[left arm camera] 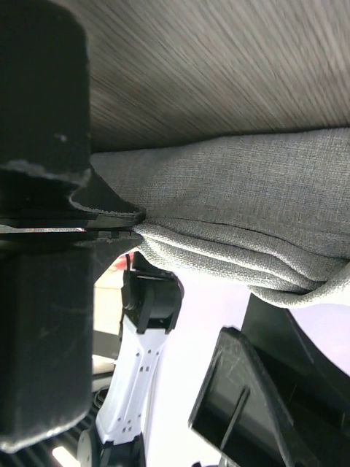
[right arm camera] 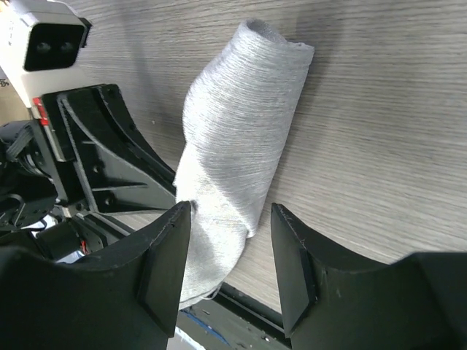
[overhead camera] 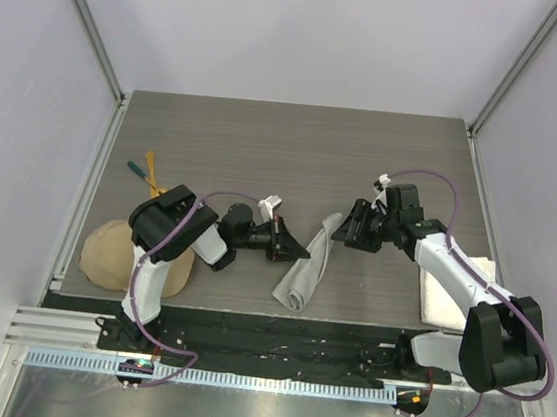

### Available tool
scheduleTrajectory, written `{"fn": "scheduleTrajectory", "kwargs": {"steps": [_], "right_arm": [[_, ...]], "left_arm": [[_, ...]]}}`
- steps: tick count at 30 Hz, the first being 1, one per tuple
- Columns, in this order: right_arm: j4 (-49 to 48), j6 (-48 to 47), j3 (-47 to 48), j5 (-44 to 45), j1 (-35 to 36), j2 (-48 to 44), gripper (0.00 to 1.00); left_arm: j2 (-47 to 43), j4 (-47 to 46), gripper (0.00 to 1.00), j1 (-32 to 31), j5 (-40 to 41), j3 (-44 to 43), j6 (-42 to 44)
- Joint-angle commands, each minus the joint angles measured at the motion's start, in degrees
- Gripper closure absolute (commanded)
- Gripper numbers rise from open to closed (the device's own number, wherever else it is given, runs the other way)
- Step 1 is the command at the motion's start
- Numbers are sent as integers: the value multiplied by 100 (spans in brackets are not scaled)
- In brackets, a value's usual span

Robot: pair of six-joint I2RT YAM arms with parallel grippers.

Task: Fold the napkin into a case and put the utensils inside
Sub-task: Turn over the smaller rectangle folded napkin at the center of the board, then smooth out the smaller rectangle-folded napkin at the center of the board.

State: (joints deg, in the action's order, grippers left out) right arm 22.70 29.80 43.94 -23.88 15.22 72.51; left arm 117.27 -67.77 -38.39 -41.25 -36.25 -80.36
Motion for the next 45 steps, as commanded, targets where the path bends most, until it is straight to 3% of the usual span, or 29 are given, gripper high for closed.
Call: {"fn": "scheduleTrajectory", "kwargs": {"steps": [1,6,10,18,21,22,25,27,28,31,32,33,34,36,38,39,41,42,44,45], "right_arm": [[-318,122,237,138,191,210,47],[-626,298,202,103,480,500,46],[-933,412,369,94,762,825,46],[-1356,641,1037,32,1061,1730,47],[-1321,729,1318,94,1184,1924,47],[-1295,755,1379,129,1219,2029,46],[-1286,834,1599,103,1307,2345,46],[-1294,922,1749,68,1378,2487,46],[-1312,931,1810,59,1404,2557,46],[-1268,1010,2021,85,1519,2715,46],[-1285,1054,2091,76,1519,2811,46],[-1294,1115,2135,68,1527,2856,46],[-1277,1124,2179,68,1519,2909,46],[-1041,1011,2364,102,1501,2927,46],[-926,905,2426,365,1510,2769,45],[-803,818,2426,401,1510,2612,45],[-636,571,2435,236,1466,2566,44],[-609,492,2435,87,1457,2575,44],[-652,342,2347,-55,1440,2593,45],[-748,299,2329,-334,1448,2610,45]], "left_arm": [[76,-1159,98,270,-383,101,-235],[59,-958,92,402,-401,153,-68],[59,-888,78,622,-392,346,81],[375,-1362,77,763,-515,382,-147],[297,-1512,67,850,-463,583,-95],[235,-1442,54,903,-454,662,-33],[-177,-1126,33,1097,-471,900,309],[-695,-415,22,1202,-506,979,650],[-906,-143,11,1229,-489,1014,801],[-2048,2102,7,1317,-244,893,1906],[-2442,3076,6,1317,236,726,2319],[-3055,4773,6,1299,467,568,2732],[-3409,5330,6,1290,739,401,3319],[-4181,6410,10,1282,1329,303,3692],[-4493,6714,17,1255,1480,285,3782],[-4624,6672,30,1194,1436,311,3712],[-4801,6505,40,984,1462,443,3431],[-4802,6452,56,652,1584,452,3387],[-4600,6162,69,195,1612,408,3220],[-4521,5996,85,53,1638,408,3124]]}}
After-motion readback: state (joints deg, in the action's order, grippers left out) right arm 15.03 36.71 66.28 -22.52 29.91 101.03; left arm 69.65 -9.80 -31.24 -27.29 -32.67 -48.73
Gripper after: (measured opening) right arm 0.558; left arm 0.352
